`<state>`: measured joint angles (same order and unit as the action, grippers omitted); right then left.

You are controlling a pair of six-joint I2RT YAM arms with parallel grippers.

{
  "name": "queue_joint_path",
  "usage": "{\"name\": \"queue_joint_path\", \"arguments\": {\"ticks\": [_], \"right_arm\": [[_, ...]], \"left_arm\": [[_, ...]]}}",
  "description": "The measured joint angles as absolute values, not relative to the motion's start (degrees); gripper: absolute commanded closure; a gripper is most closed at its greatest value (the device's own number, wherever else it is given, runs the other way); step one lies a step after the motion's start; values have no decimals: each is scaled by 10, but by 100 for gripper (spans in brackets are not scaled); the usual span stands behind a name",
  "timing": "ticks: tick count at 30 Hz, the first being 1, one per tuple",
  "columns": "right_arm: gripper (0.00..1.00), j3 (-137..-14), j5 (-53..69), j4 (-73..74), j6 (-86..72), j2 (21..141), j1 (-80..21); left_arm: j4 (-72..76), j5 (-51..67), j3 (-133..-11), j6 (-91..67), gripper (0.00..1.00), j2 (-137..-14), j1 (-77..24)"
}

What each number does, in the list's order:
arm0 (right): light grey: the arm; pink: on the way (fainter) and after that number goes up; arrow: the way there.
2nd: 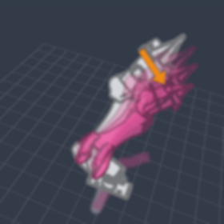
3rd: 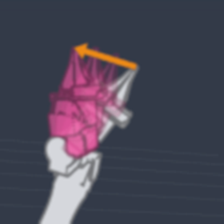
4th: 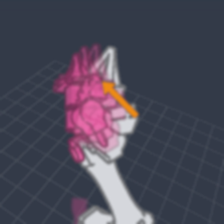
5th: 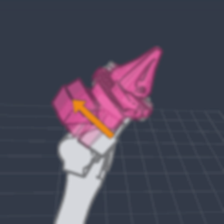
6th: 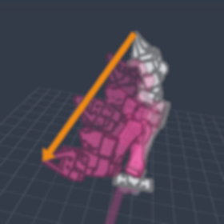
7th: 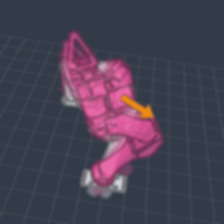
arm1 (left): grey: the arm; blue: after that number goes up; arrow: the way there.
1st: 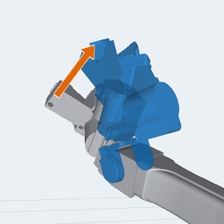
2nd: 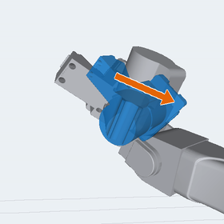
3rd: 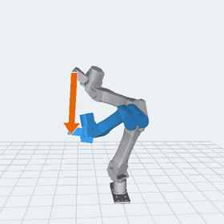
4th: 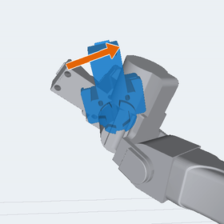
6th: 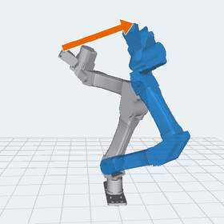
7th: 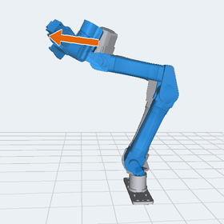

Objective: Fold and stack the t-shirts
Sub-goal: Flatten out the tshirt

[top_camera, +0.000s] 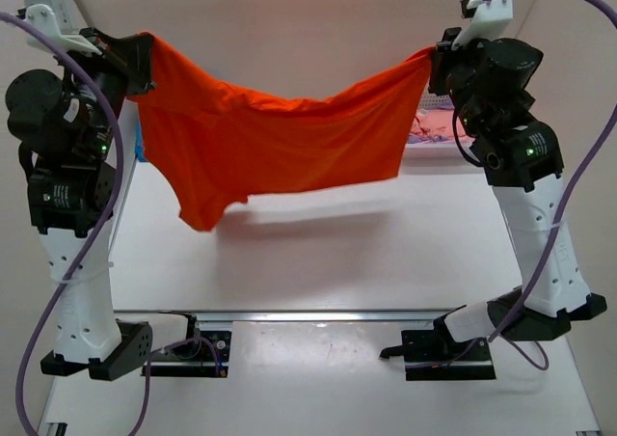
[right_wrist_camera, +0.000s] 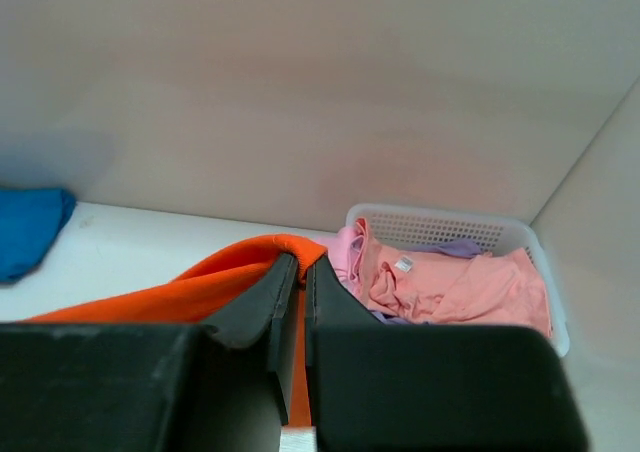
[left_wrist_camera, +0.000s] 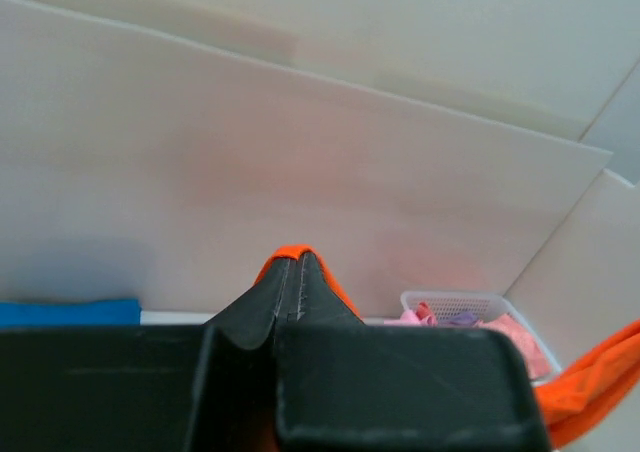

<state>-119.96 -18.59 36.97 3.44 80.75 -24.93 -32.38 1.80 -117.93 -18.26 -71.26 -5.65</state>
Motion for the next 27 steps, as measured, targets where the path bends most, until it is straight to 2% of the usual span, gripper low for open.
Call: {"name": "queue_joint_path", "arguments": {"ticks": [5, 10, 13, 18, 22, 27], "right_arm": [[100, -1166, -167, 354, 30, 836, -231], [100, -1176, -133, 354, 30, 926, -219], [100, -1217, -117, 356, 30, 998, -210], [100, -1355, -91, 373, 26, 1119, -186], [100, -1357, -87, 369, 23, 1113, -177], [100, -1258, -77, 359, 16, 1034, -173]], "left_arm": [[-316, 19, -1158, -183, 100, -750, -45], [-313, 22, -1154, -184, 100, -824, -33], [-317, 26, -1179, -184, 100, -884, -26], [-329, 49, -1286, -189, 100, -994, -6], [-331, 58, -1301, -199, 100, -1002, 27], [-324, 51, -1271, -197, 100, -932, 25]]}}
